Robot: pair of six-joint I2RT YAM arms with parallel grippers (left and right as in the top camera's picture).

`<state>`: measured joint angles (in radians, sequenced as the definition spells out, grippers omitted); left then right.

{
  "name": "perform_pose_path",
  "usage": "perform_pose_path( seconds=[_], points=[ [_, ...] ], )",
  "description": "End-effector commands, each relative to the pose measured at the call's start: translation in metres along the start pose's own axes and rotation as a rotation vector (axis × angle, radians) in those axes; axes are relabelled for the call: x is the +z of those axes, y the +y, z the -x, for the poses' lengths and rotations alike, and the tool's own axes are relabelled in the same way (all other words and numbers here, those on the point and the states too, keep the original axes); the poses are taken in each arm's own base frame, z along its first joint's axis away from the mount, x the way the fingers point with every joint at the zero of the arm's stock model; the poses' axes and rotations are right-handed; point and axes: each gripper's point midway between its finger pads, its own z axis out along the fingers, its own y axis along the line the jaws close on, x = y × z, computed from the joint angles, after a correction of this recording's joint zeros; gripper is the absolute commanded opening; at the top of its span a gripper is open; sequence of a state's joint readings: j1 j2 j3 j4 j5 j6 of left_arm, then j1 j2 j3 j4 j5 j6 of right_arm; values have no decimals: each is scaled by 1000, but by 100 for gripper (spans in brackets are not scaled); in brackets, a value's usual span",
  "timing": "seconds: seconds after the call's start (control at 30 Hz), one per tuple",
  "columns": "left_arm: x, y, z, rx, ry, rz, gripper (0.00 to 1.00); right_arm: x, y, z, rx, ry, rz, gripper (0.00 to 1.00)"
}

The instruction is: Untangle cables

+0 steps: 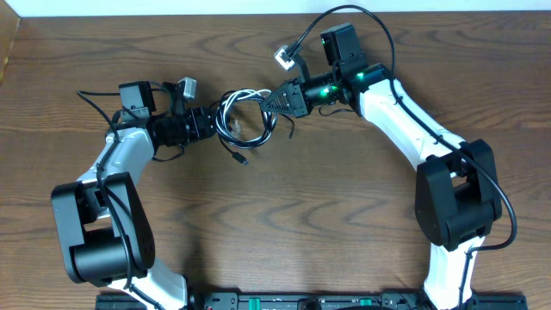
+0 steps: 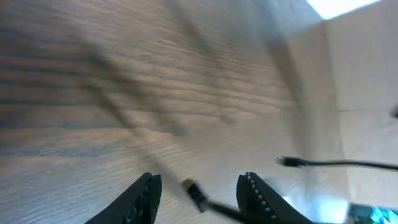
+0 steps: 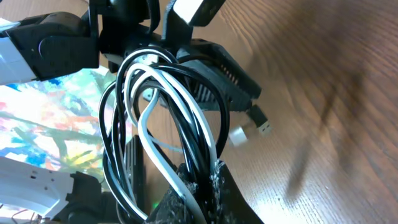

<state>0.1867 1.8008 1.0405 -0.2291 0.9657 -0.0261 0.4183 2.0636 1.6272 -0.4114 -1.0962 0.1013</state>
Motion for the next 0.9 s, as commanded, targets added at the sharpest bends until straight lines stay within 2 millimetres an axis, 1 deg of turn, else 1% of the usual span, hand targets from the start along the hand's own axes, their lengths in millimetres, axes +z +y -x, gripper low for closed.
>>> perform_pose_path(
  seconds=[0.0, 0.07, 0.1, 0.17, 0.23, 0.3, 0.4, 0.47, 0.57, 0.63, 0.7, 0.77, 0.83, 0.87],
  points=[
    [-8, 43, 1, -138, -27, 272, 44, 0, 17, -1, -15, 10, 58, 1],
    [-19, 72, -6, -259, -47, 449, 44, -1, 16, -1, -10, 12, 57, 1],
    [-25, 83, -9, -304, -56, 518, 44, -1, 16, -2, -8, 13, 57, 1],
    [-30, 90, -12, -331, -60, 563, 44, -1, 16, -2, -4, 15, 57, 1],
    [-33, 93, -12, -351, -65, 565, 44, -1, 16, -3, 1, 16, 56, 1],
    [-37, 93, -12, -374, -69, 544, 44, -2, 10, -5, 19, 21, 27, 1],
    [-34, 76, -8, -397, -65, 387, 43, -3, 6, -8, 38, 27, 3, 1],
    [-31, 56, -5, -380, -51, 237, 44, -3, 6, -8, 41, 28, 3, 1],
    [-30, 14, -2, -286, -19, -22, 42, -3, 4, -8, 46, 27, -5, 1],
    [-34, -18, -1, -211, -6, -209, 40, -3, -5, -8, 83, 25, -62, 1],
    [-39, -41, -1, -168, -1, -342, 37, -4, -15, -8, 113, 20, -117, 1],
    [-43, -51, -1, -169, 4, -403, 34, -5, -21, -7, 152, 11, -155, 1],
    [-42, -51, -3, -179, 13, -403, 33, -5, -25, -7, 183, 3, -178, 1],
    [-41, -52, -4, -184, 17, -404, 32, -7, -31, -6, 201, -4, -212, 1]
  ],
)
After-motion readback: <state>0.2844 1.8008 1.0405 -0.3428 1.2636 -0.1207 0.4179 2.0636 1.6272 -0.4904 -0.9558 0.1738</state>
